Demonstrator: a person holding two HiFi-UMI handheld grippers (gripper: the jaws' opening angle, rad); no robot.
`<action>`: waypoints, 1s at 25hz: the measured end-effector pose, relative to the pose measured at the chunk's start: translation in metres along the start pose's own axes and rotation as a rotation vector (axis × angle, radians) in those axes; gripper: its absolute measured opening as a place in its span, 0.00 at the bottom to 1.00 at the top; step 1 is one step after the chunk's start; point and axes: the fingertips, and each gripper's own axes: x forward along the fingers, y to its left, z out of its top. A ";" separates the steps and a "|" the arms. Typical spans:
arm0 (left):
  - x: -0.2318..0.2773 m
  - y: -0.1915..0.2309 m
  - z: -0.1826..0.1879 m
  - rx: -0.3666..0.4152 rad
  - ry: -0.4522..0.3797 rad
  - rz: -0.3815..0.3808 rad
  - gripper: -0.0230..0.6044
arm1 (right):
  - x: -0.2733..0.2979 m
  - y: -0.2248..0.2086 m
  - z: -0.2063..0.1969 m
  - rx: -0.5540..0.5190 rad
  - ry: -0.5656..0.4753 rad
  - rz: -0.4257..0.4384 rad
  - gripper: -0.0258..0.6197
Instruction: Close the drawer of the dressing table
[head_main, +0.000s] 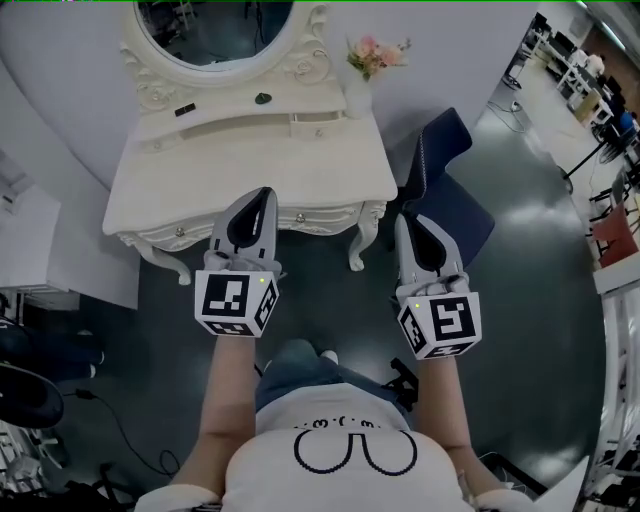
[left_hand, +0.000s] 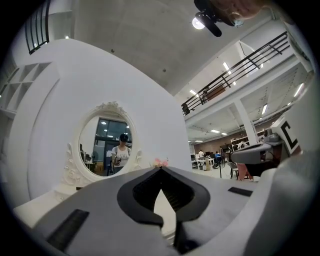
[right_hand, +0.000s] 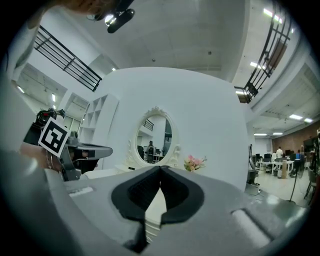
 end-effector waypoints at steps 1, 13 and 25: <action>0.006 0.000 -0.004 -0.004 0.007 0.003 0.03 | 0.004 -0.005 -0.003 0.005 0.003 0.001 0.04; 0.108 0.015 -0.035 0.009 0.034 -0.003 0.03 | 0.075 -0.066 -0.034 0.015 0.030 -0.023 0.04; 0.244 0.062 -0.079 -0.017 0.094 -0.054 0.03 | 0.202 -0.123 -0.061 0.018 0.107 -0.025 0.04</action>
